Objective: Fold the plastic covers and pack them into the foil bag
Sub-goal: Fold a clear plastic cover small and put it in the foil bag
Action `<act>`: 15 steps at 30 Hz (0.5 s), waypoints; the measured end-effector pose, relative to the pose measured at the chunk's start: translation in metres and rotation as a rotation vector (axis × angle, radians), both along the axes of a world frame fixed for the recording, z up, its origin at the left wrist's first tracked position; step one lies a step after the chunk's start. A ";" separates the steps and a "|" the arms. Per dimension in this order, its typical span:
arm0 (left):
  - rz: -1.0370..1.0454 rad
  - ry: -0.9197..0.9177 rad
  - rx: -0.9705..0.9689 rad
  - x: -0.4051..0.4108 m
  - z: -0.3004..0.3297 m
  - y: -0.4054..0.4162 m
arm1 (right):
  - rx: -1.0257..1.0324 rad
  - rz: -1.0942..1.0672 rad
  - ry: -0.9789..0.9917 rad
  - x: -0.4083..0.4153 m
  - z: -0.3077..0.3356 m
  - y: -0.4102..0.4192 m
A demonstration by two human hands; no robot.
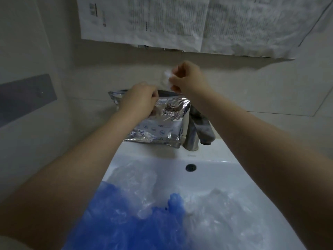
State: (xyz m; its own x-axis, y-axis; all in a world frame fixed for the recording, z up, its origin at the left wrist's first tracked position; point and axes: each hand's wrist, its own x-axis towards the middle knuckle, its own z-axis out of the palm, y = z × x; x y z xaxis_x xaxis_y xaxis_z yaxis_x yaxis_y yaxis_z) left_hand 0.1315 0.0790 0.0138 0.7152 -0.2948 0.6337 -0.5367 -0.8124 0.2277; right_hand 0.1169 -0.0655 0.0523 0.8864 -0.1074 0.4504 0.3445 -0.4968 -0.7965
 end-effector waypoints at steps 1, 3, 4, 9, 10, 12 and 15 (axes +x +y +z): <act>-0.010 0.002 -0.011 0.000 -0.001 0.001 | -0.140 0.002 -0.018 0.003 -0.001 0.002; -0.028 0.011 -0.026 0.000 -0.002 0.001 | -0.425 0.034 -0.032 0.006 -0.002 0.008; -0.033 0.020 -0.024 0.000 -0.004 0.001 | -0.558 0.035 -0.038 0.007 -0.002 0.010; -0.089 0.032 -0.035 -0.003 -0.009 0.001 | -1.072 -0.019 0.152 0.013 0.002 0.023; -0.106 0.031 -0.027 -0.005 -0.010 -0.001 | -1.162 -0.004 0.235 0.014 0.001 0.024; -0.124 0.042 -0.003 -0.007 -0.012 -0.003 | -1.236 0.007 0.343 0.018 -0.002 0.028; -0.055 0.084 -0.136 -0.003 -0.013 -0.001 | -1.117 -0.081 0.181 0.018 -0.002 0.036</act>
State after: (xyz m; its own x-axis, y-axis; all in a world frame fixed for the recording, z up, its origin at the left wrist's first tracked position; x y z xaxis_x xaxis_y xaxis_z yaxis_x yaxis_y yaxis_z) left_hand 0.1288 0.0775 0.0009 0.7522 -0.2503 0.6095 -0.5540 -0.7410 0.3795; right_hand 0.1346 -0.0296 0.0506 0.9570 0.2141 0.1959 0.2038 -0.9764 0.0716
